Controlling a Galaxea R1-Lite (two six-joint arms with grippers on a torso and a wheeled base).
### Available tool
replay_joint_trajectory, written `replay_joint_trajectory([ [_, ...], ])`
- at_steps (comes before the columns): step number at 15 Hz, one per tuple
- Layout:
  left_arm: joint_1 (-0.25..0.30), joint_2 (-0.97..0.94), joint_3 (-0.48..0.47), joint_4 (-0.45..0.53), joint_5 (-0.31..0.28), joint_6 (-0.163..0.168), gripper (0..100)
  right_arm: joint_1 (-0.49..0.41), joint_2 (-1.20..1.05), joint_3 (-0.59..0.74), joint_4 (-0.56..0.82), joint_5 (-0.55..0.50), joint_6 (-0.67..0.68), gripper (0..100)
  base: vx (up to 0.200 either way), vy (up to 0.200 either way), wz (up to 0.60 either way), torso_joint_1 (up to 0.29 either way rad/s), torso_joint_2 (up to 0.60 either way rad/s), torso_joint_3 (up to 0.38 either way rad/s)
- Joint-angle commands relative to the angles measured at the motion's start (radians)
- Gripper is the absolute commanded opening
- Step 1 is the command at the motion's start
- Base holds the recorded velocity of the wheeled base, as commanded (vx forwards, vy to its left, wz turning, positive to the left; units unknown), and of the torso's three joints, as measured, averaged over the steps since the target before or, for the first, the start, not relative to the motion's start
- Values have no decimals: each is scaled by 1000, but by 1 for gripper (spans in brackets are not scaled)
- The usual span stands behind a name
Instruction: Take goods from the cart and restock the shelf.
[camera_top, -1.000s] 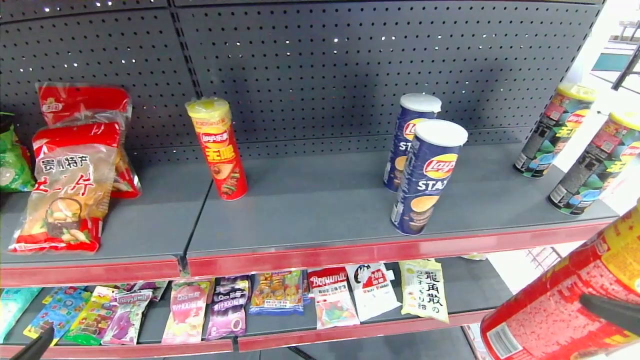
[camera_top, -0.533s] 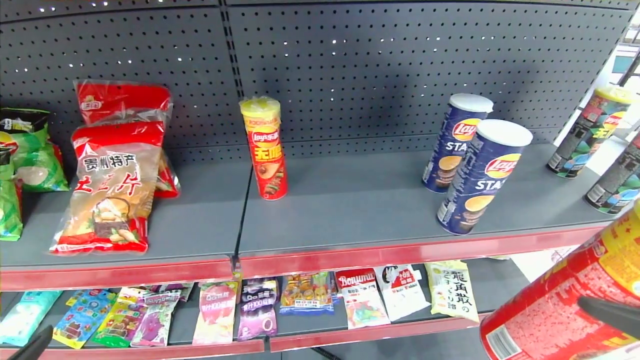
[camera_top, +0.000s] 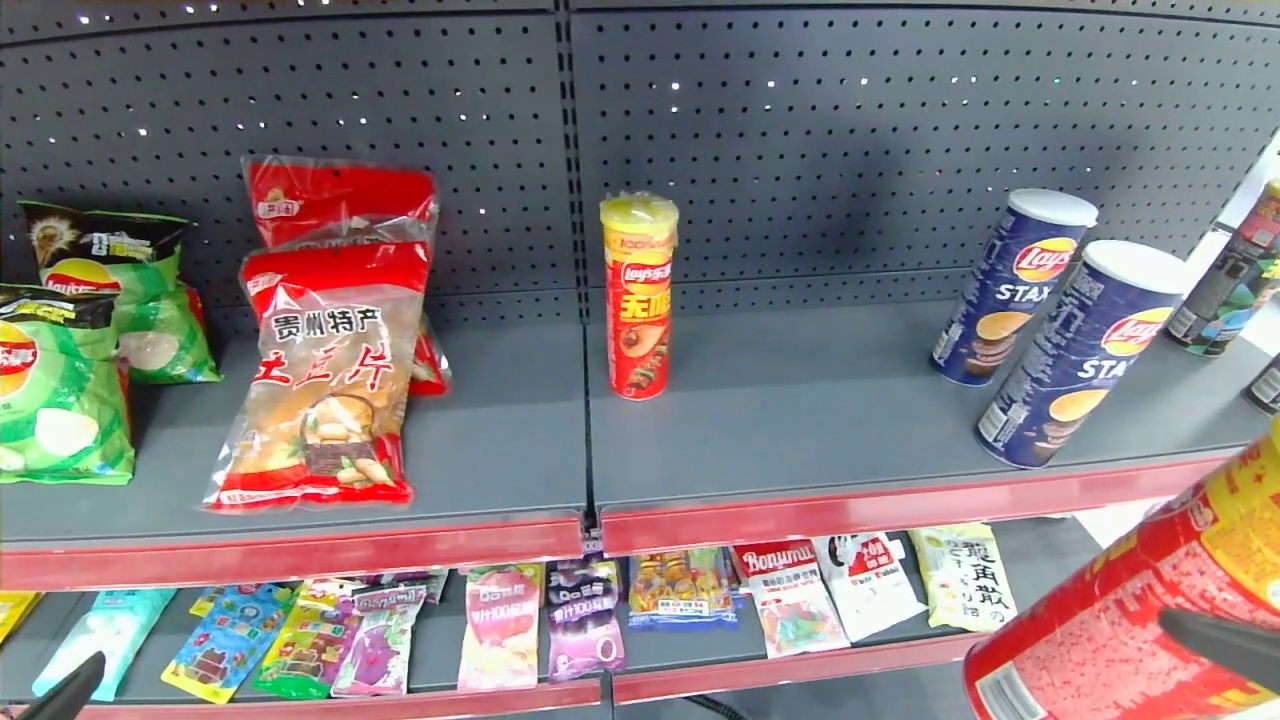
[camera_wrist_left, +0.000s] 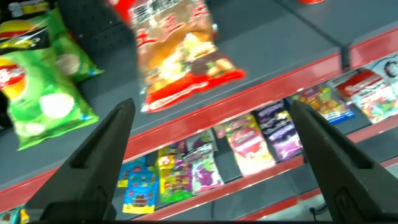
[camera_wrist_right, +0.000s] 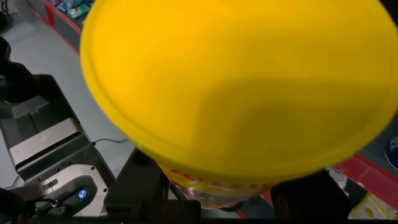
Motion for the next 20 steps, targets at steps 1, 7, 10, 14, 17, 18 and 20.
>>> replay_joint_trajectory([
  [1, 0, 1, 1, 1, 0, 0, 100, 1, 0, 1, 0, 1, -1, 0, 0, 200, 0, 7, 2, -2],
  [7, 2, -5, 4, 4, 2, 30, 100, 1, 3, 2, 0, 1, -1, 0, 0, 100, 0, 2, 2, 3],
  [10, 2, -11, 9, 5, 2, 34, 100, 1, 5, 1, 0, 1, -1, 0, 0, 0, 0, 0, 0, 0],
  [14, 2, -9, 9, 5, 2, 35, 100, 1, 8, -1, 0, 1, -1, 0, 150, 0, 0, -7, -2, 4],
  [17, 0, -16, 9, 4, -3, 43, 100, 1, 8, -1, 0, 1, -1, 0, 0, 0, 0, 0, 0, 0],
  [18, -3, -14, 10, 4, -14, 55, 100, 1, 8, -1, 0, 1, -1, 0, 0, 0, 0, 0, 0, 0],
  [20, -9, -2, 10, 4, -34, 69, 100, 2, 8, -1, 0, 1, -1, 0, 0, 0, 0, 0, 0, 0],
])
